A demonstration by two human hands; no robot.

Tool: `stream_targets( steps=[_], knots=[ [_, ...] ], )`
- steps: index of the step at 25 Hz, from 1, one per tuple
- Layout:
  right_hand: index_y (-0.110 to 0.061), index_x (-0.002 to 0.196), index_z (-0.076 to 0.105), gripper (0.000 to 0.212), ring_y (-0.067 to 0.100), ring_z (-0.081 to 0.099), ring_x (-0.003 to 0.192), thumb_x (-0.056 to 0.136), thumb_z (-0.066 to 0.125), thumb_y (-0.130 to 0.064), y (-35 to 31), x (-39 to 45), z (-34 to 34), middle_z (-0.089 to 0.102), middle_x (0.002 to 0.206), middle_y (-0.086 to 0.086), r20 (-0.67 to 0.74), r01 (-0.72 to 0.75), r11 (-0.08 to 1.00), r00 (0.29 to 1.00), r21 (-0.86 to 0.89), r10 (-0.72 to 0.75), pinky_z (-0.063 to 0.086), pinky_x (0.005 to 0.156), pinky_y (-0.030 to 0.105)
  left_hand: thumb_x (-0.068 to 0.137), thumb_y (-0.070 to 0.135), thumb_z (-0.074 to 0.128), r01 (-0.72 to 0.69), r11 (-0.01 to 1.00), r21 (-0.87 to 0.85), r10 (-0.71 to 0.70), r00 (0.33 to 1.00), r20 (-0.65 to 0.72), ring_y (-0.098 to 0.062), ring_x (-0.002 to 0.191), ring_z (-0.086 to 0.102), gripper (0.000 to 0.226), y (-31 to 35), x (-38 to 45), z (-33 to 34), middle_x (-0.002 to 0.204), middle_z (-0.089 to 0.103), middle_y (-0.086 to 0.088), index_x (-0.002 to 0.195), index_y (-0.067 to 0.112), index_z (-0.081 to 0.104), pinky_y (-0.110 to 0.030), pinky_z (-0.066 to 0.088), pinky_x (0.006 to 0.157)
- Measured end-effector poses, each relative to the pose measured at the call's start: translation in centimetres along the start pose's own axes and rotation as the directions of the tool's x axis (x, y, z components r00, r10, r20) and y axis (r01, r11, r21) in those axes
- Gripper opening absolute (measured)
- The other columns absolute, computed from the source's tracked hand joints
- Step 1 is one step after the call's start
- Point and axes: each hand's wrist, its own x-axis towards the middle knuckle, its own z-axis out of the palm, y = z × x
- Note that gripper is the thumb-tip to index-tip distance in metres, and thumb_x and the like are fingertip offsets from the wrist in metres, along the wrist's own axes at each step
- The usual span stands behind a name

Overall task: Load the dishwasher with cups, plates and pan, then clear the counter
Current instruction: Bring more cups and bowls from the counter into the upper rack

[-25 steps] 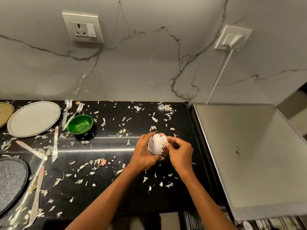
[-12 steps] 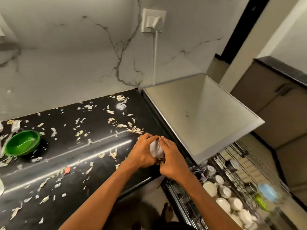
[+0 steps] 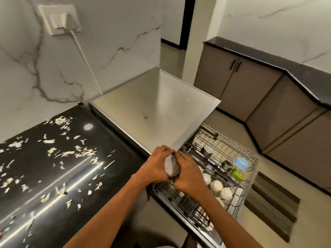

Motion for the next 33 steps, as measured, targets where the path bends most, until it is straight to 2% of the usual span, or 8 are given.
stream_targets(
  steps=[6,9,13,16,21,27,31,33],
  knots=[
    [-0.008,0.146,0.048,0.095,0.022,0.049,0.131,0.059,0.075,-0.036,9.7,-2.5,-5.2,0.057,0.142,0.005,-0.120,-0.094,0.995,0.988,-0.011,0.092,0.042,0.112,0.038,0.053,0.030,0.088,-0.041,0.999,0.003,0.040,0.986,0.164,-0.006,0.114,0.041,0.090,6.7,6.8,6.9,0.124,0.045,0.011,0.136,0.016,0.055,-0.007,0.027,0.103],
    [-0.006,0.144,0.052,0.095,0.027,0.052,0.129,0.056,0.073,-0.036,14.1,-3.4,-7.7,0.059,0.140,0.009,-0.156,-0.151,0.988,0.976,0.008,0.151,0.041,0.111,0.035,0.058,0.023,0.087,-0.013,0.999,-0.029,0.019,0.974,0.226,-0.016,0.126,0.043,0.094,9.7,9.8,10.5,0.136,0.045,0.001,0.143,0.012,0.048,-0.026,0.034,0.112],
    [-0.005,0.141,0.055,0.096,0.027,0.054,0.127,0.058,0.059,-0.053,19.2,-3.9,-9.7,0.061,0.138,0.010,-0.194,-0.224,0.974,0.954,0.036,0.227,0.043,0.108,0.035,0.068,0.004,0.076,0.033,0.995,-0.093,-0.008,0.965,0.261,-0.025,0.140,0.036,0.088,13.9,12.7,14.0,0.150,0.039,-0.012,0.147,0.002,0.040,-0.021,0.022,0.113],
    [-0.006,0.139,0.058,0.095,0.029,0.055,0.126,0.056,0.060,-0.053,22.0,-3.6,-10.4,0.062,0.136,0.010,-0.223,-0.303,0.947,0.921,0.102,0.319,0.042,0.106,0.035,0.067,0.008,0.069,0.060,0.990,-0.128,-0.025,0.966,0.256,-0.026,0.137,0.042,0.082,14.5,14.2,16.0,0.147,0.044,-0.012,0.145,0.003,0.044,-0.032,0.031,0.116],
    [-0.014,0.123,0.065,0.071,0.022,0.063,0.101,0.057,0.072,-0.039,25.7,-1.5,-10.7,0.070,0.111,0.001,-0.277,-0.381,0.896,0.857,0.229,0.435,0.047,0.085,0.029,0.078,0.006,0.071,0.076,0.991,-0.106,-0.044,0.959,0.278,-0.026,0.138,0.042,0.070,13.6,17.9,18.5,0.148,0.046,-0.013,0.144,0.007,0.048,-0.033,0.030,0.116],
    [-0.011,0.124,0.065,0.070,0.022,0.063,0.103,0.060,0.082,-0.036,30.4,3.7,-9.5,0.071,0.113,0.004,-0.234,-0.512,0.822,0.792,0.249,0.564,0.053,0.085,0.036,0.085,0.008,0.070,0.093,0.990,-0.108,-0.049,0.932,0.359,-0.027,0.139,0.044,0.062,9.3,24.4,22.1,0.146,0.051,-0.015,0.143,0.005,0.049,-0.044,0.036,0.116],
    [-0.018,0.124,0.064,0.075,0.020,0.063,0.102,0.057,0.073,-0.051,35.0,7.8,-7.7,0.071,0.111,0.000,-0.170,-0.631,0.722,0.708,0.283,0.686,0.056,0.084,0.040,0.087,0.008,0.069,0.122,0.988,-0.090,-0.062,0.866,0.496,-0.028,0.143,0.038,0.063,6.3,29.4,24.9,0.151,0.044,-0.016,0.146,0.005,0.045,-0.046,0.034,0.117],
    [-0.024,0.117,0.065,0.067,0.016,0.064,0.095,0.057,0.072,-0.052,37.3,9.3,-6.5,0.071,0.103,-0.005,-0.148,-0.675,0.670,0.662,0.310,0.735,0.057,0.078,0.039,0.089,0.005,0.068,0.134,0.988,-0.082,-0.064,0.823,0.564,-0.027,0.147,0.030,0.067,5.3,31.5,26.1,0.156,0.036,-0.017,0.149,0.005,0.039,-0.044,0.029,0.120]
  ],
)
